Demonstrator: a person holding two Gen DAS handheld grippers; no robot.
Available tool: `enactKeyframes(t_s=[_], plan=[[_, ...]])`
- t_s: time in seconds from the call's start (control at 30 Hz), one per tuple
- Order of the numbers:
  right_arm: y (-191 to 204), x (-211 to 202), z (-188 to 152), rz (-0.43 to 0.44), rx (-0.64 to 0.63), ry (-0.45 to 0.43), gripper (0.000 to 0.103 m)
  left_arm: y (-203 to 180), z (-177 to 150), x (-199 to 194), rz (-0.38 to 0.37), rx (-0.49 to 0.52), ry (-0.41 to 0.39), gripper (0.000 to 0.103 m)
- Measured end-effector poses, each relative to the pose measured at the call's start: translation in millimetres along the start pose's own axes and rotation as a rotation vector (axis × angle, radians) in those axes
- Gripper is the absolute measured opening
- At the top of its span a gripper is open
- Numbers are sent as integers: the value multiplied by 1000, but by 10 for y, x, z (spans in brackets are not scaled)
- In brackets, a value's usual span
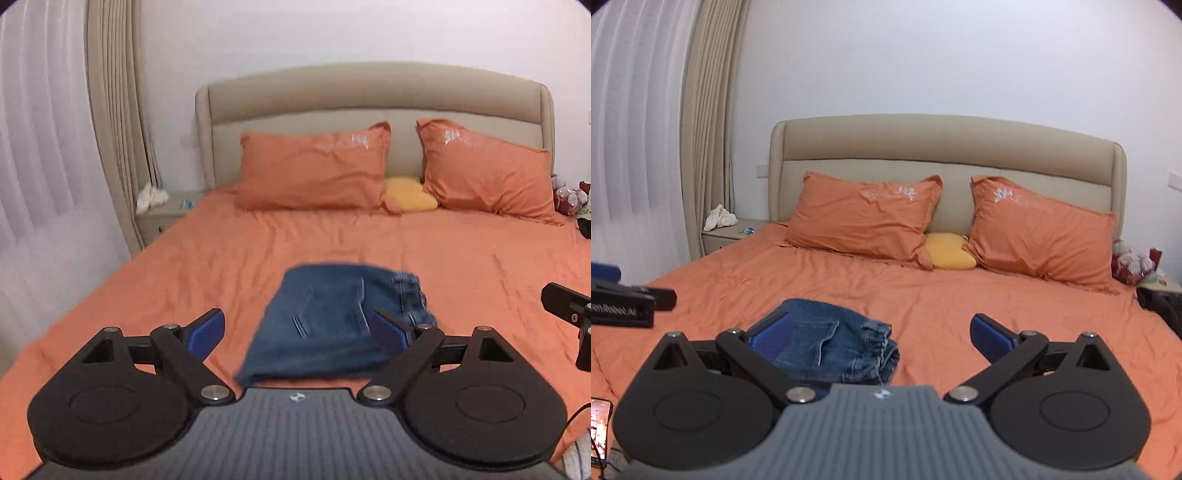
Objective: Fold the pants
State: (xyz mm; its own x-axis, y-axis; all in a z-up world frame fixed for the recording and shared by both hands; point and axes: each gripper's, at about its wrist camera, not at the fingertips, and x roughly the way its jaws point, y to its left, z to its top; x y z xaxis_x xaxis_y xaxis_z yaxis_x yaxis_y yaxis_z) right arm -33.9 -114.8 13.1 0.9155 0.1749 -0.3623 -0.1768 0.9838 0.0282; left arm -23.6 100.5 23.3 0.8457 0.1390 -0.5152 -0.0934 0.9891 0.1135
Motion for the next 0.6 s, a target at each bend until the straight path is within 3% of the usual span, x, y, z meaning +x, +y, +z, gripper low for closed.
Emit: enactKeyframes(t_s=[0.2,0.6], plan=[[-3,17,-293,-15,52,48,98,-120,-298,128,-35,-29,107,103],[103,257,-625,-12,13,170,98,-278,-582,219,-43,-14,182,103]])
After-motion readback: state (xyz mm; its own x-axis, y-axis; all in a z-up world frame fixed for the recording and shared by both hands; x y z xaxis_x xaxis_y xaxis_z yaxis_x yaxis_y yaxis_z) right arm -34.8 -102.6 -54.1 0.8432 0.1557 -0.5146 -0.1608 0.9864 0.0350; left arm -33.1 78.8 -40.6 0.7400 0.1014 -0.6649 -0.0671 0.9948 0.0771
